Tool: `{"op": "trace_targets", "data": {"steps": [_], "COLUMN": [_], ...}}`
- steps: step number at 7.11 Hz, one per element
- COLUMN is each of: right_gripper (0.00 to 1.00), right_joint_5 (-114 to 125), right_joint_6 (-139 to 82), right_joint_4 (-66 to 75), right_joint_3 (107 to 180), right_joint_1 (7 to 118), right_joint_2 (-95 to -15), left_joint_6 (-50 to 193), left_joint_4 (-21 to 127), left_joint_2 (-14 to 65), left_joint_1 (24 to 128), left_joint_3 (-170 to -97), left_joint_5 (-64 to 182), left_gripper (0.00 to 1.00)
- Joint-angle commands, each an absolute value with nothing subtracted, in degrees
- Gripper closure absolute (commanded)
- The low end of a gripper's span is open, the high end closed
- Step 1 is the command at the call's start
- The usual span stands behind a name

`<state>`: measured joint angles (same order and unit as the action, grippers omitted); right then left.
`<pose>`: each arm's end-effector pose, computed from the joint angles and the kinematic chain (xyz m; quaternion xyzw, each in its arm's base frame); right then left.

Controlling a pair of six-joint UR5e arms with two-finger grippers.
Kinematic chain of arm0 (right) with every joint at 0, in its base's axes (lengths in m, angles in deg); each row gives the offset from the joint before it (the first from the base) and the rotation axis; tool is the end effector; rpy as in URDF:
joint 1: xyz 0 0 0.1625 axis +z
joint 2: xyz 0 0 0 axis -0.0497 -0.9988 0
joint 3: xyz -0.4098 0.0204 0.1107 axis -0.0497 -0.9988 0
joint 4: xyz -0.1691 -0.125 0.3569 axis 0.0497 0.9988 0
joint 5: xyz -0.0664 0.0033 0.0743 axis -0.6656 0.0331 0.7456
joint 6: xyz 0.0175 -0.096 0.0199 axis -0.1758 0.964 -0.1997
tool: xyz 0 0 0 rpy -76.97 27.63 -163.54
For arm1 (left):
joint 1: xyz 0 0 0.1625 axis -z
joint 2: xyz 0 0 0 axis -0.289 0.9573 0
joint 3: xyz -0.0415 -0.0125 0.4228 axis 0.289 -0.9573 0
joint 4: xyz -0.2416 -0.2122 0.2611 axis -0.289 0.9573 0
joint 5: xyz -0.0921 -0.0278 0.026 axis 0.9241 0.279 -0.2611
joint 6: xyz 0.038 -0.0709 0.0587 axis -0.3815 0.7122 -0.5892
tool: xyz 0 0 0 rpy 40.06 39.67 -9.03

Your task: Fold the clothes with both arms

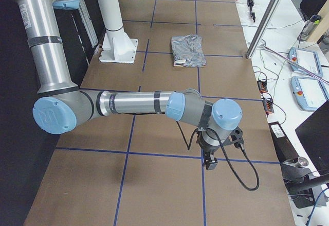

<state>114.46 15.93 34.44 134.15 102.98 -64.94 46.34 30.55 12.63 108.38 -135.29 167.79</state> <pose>0.1615 -0.5245 0.6509 0.0132 -0.3713 -0.1038 0.9226 -0.0843 -0.5494 0.5693 0.1461 0.3277 0.1116 0.9267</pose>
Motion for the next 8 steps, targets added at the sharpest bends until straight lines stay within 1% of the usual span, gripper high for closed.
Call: {"op": "trace_targets", "data": {"steps": [1,2,5,8], "right_gripper": [0.00,0.00,0.00,0.00], "right_joint_5": [115.3,119.5,119.6,119.4], "right_joint_6": [14.5,5.0,-17.6,-16.9], "right_joint_4": [25.4,23.0,8.6,6.5], "right_joint_3": [134.8,134.7,134.6,135.0], "right_joint_1": [102.0,101.0,90.5,90.0], "right_joint_2": [-68.7,-70.8,-70.9,-72.2], "left_joint_6": [46.7,46.7,47.8,48.5], "left_joint_4": [35.6,34.0,33.1,31.5], "left_joint_2": [13.0,12.7,12.4,12.3], "left_joint_1": [108.3,108.3,107.9,107.8], "left_joint_3": [-128.0,-128.6,-129.0,-129.2], "left_joint_5": [163.5,163.6,164.1,164.2], "left_gripper": [0.00,0.00,0.00,0.00]}}
